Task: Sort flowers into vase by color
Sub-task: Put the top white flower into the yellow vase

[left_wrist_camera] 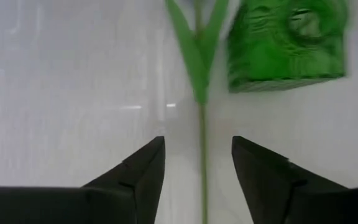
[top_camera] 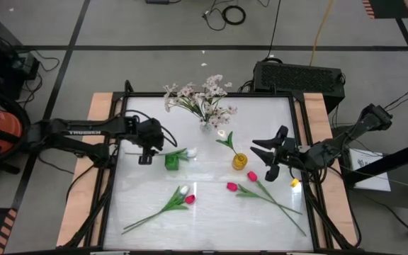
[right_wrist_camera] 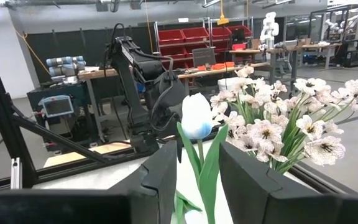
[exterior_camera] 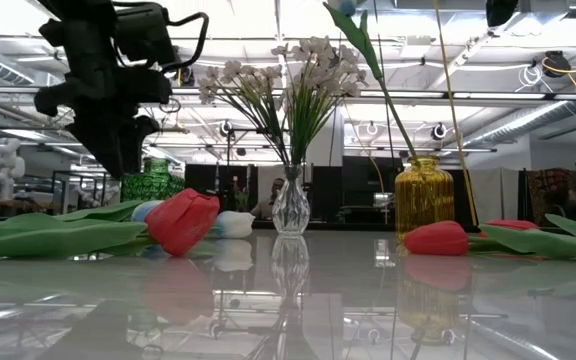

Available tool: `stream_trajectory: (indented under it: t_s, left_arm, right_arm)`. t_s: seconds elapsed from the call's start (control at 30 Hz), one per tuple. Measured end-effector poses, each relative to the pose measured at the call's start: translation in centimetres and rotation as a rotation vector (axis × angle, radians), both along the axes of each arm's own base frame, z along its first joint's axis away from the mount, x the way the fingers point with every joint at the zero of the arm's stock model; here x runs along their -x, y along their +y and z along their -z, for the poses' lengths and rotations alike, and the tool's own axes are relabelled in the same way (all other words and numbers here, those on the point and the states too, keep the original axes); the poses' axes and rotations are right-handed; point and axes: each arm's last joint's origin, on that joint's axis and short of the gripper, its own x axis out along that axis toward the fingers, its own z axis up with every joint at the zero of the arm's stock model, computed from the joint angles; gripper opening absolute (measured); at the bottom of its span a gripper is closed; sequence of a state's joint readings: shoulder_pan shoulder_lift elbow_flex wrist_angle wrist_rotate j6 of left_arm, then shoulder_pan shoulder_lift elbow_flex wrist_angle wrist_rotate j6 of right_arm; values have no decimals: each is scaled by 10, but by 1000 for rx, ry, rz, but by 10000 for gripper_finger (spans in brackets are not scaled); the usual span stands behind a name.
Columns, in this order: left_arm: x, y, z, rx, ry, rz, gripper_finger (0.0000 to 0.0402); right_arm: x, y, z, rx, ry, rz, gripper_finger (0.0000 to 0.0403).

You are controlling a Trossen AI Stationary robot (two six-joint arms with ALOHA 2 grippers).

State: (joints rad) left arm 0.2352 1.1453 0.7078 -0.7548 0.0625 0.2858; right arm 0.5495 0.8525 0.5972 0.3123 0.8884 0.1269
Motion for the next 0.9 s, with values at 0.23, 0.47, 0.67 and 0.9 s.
stream_trajectory:
  t_s: [0.23,0.47,0.67,0.9]
  left_arm:
    - [-11,9,8,-17,-7,-146,196]
    - [-13,9,15,25,24,-197,196]
    - [-12,8,17,88,18,-342,196]
    - [-10,5,18,160,34,-579,196]
  right_arm:
    - [5,-3,-4,24,-5,2,112]
    - [13,-8,-8,47,-4,11,112]
    - [16,-10,-5,48,32,10,112]
    - [16,-10,-2,61,53,9,112]
